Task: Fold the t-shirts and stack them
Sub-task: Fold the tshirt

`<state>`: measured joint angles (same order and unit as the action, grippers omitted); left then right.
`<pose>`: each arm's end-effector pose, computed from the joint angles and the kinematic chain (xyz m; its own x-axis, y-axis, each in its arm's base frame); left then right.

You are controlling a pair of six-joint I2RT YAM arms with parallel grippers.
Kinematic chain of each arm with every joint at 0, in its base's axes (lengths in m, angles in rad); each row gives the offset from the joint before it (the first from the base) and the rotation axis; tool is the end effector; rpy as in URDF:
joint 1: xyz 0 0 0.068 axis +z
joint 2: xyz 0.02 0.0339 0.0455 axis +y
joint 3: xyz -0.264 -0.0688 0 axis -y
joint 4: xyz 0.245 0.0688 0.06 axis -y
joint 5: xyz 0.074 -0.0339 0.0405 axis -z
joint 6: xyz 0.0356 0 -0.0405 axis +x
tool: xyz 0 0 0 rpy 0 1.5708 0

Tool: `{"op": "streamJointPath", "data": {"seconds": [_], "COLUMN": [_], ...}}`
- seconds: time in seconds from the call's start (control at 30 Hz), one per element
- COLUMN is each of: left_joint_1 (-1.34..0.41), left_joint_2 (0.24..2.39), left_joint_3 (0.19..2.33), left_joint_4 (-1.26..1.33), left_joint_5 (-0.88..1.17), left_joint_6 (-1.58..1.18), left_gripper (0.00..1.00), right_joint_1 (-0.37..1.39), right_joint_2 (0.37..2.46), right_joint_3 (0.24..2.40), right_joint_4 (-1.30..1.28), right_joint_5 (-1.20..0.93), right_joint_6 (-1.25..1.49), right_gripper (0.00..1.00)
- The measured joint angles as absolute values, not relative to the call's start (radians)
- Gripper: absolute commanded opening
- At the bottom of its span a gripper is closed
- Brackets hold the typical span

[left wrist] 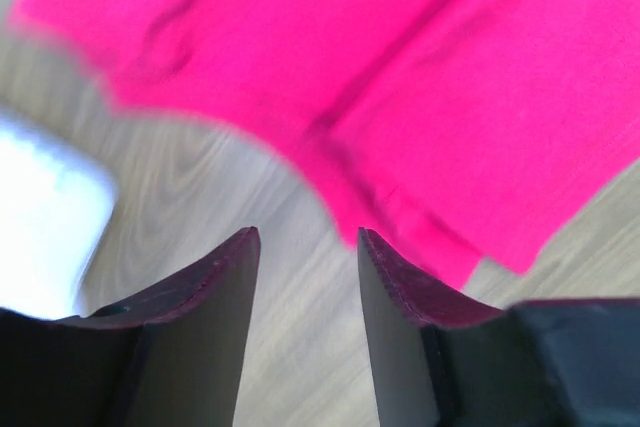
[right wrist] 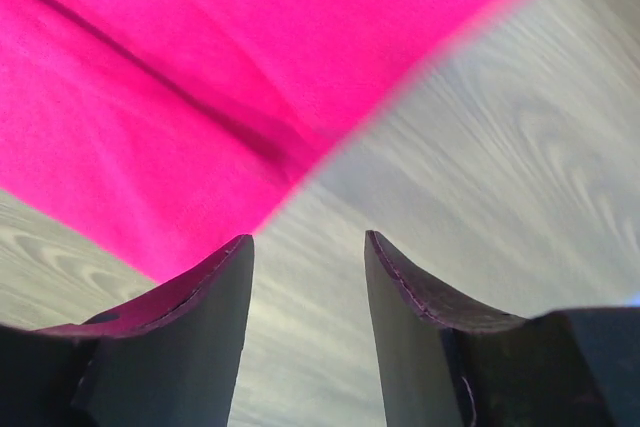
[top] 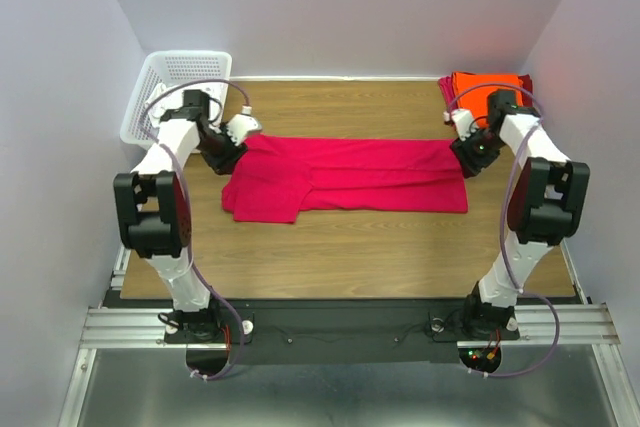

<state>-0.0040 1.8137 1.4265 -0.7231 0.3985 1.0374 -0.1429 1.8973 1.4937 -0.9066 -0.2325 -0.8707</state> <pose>0.3804 -0.0153 0.2371 -0.3038 0.7948 -0.5253 0.8609 0.4652 0.2059 0.3788 -0.0462 0.2175 -0.6772 -0.6544 -0.3363 -0.6800 0.7313 -0.0536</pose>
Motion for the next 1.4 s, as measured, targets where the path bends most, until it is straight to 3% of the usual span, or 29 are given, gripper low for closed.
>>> {"op": "streamJointPath", "data": {"seconds": [0.23, 0.47, 0.57, 0.67, 0.7, 0.73, 0.77, 0.8, 0.83, 1.2, 1.23, 1.27, 1.3, 1.33, 1.4], "left_joint_1": [0.104, 0.113, 0.113, 0.113, 0.113, 0.113, 0.113, 0.114, 0.114, 0.133, 0.133, 0.133, 0.133, 0.133, 0.133], "left_joint_2": [1.607, 1.634, 1.654, 1.666, 1.67, 1.672, 1.673, 1.674, 1.674, 1.568, 1.551, 1.541, 1.526, 1.51, 1.472], "left_joint_3": [1.242, 1.1, 1.069, 1.042, 1.03, 1.011, 1.0, 0.988, 0.987, 0.902, 0.898, 0.897, 0.897, 0.898, 0.898], "left_joint_4": [-0.657, -0.592, -0.553, -0.534, -0.528, -0.519, -0.518, -0.514, -0.513, -0.599, -0.62, -0.632, -0.645, -0.655, -0.678], "left_joint_5": [0.433, 0.464, 0.467, 0.472, 0.476, 0.478, 0.48, 0.485, 0.487, 0.496, 0.496, 0.497, 0.497, 0.498, 0.496], "left_joint_6": [0.929, 0.852, 0.834, 0.829, 0.83, 0.829, 0.836, 0.839, 0.84, 0.894, 0.9, 0.901, 0.903, 0.903, 0.91], "left_gripper": [0.57, 0.57, 0.55, 0.45, 0.35, 0.29, 0.22, 0.07, 0.0, 0.0, 0.08, 0.2, 0.27, 0.38, 0.46], "right_joint_1": [-0.204, -0.206, -0.21, -0.21, -0.211, -0.211, -0.212, -0.212, -0.214, -0.237, -0.237, -0.237, -0.237, -0.237, -0.236], "right_joint_2": [1.766, 1.838, 1.862, 1.865, 1.866, 1.867, 1.87, 1.872, 1.874, 1.802, 1.79, 1.785, 1.781, 1.781, 1.777], "right_joint_3": [1.412, 1.288, 1.253, 1.253, 1.253, 1.251, 1.25, 1.25, 1.249, 1.155, 1.144, 1.14, 1.14, 1.148, 1.167], "right_joint_4": [-0.908, -0.903, -0.896, -0.886, -0.881, -0.876, -0.868, -0.863, -0.857, -0.829, -0.832, -0.835, -0.842, -0.86, -0.888], "right_joint_5": [-0.298, -0.379, -0.387, -0.387, -0.384, -0.38, -0.377, -0.374, -0.371, -0.308, -0.298, -0.291, -0.287, -0.288, -0.286], "right_joint_6": [-0.727, -0.594, -0.563, -0.544, -0.543, -0.534, -0.533, -0.532, -0.527, -0.574, -0.587, -0.593, -0.599, -0.603, -0.614], "right_gripper": [0.53, 0.52, 0.47, 0.32, 0.26, 0.11, 0.1, 0.03, 0.0, 0.01, 0.03, 0.13, 0.34, 0.4, 0.44]}}
